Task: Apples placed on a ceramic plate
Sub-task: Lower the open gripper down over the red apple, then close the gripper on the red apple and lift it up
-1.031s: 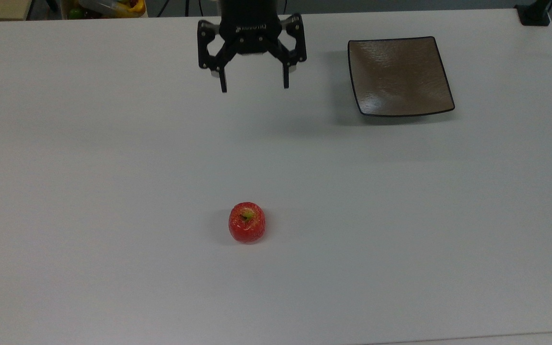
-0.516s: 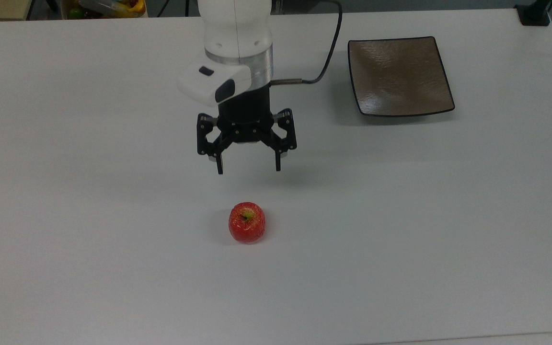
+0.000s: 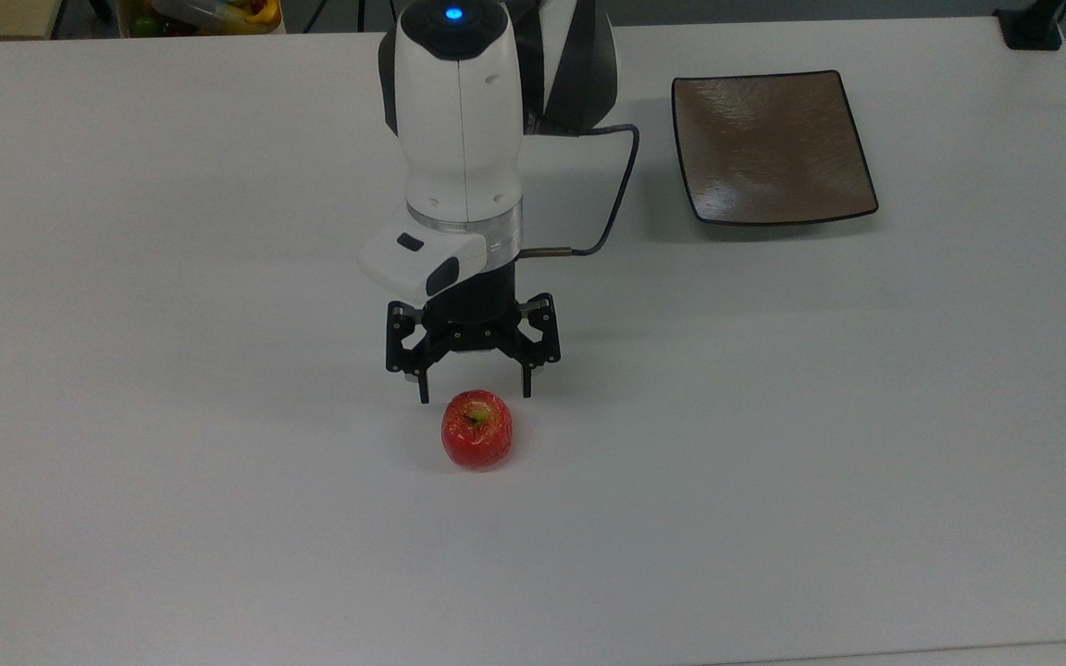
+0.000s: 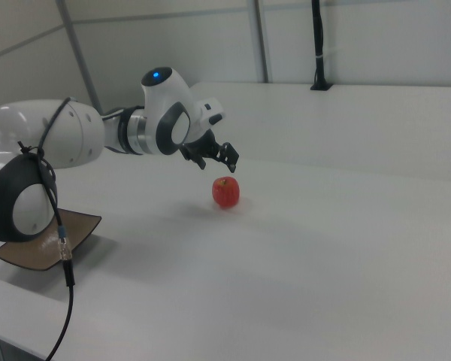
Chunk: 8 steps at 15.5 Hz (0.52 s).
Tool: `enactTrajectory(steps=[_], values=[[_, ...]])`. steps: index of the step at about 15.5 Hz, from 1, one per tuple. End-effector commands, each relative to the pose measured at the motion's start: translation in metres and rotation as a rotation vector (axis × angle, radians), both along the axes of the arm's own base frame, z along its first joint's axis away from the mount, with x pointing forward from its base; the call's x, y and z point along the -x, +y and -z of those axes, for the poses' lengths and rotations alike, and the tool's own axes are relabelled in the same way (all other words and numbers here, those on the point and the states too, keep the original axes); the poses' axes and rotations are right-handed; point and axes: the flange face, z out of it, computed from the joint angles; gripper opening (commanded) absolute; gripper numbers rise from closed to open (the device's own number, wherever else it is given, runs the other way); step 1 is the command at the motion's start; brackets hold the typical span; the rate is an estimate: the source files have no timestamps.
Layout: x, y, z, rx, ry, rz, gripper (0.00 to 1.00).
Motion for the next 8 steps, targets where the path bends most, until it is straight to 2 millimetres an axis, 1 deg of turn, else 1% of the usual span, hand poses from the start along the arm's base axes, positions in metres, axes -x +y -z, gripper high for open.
enactTrajectory(steps=[1,4,7,8], values=[[-0.01,0.001,0.022,0.024,-0.028,-0.014,1.0],[-0.011,0.002,0.042,0.044,-0.015,-0.025,1.0],[-0.013,0.002,0.057,0.055,-0.014,-0.034,1.0],[-0.013,0.002,0.066,0.063,-0.004,-0.037,1.0]])
